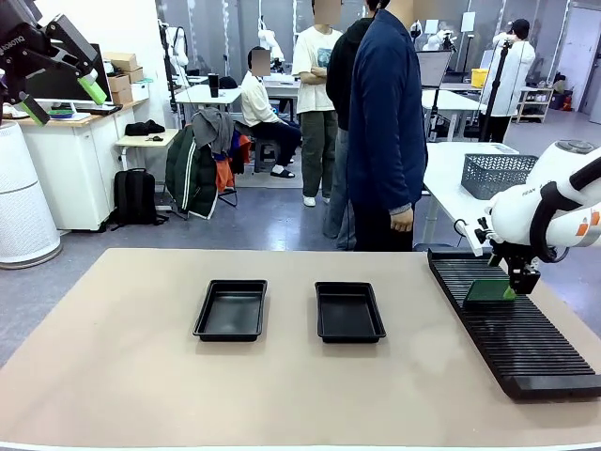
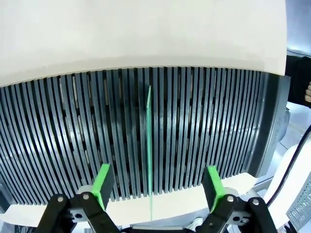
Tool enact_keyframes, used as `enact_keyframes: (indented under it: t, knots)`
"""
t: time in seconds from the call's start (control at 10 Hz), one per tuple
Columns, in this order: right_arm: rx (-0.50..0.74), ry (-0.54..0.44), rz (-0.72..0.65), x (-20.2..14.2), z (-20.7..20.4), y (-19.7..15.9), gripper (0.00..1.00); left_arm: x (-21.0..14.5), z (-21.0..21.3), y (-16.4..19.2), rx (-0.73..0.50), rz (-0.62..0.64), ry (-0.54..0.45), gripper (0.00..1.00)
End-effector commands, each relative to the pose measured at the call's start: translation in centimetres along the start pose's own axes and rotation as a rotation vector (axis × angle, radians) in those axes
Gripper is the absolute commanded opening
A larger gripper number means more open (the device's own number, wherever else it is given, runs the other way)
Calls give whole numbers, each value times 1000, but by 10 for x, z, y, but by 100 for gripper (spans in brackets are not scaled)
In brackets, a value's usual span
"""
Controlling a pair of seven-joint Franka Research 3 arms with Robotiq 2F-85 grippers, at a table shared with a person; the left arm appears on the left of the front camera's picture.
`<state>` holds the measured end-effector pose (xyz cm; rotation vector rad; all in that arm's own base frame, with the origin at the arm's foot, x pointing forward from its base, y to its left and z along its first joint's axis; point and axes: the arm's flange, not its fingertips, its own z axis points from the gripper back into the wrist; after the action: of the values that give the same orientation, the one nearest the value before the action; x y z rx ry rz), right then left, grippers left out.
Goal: Inspect and transfer BCBs to ESD trays.
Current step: Pick up the Blank PCB from the PCB Rack and place it in the left ESD tray.
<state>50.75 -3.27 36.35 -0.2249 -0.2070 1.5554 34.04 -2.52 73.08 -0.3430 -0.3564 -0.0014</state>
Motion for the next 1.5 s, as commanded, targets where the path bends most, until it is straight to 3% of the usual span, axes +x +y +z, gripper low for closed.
enact_keyframes:
  t: [0.0,0.7,1.4]
  knots:
    - [30,-50,11,-13,-8,-11,95,-2,-2,1,-5,7,3,100]
    - [32,-89,-11,-28,-18,-14,73,-2,-2,1,-5,7,3,100]
    - [60,-105,10,-26,-18,-17,60,-2,-2,1,-5,7,3,100]
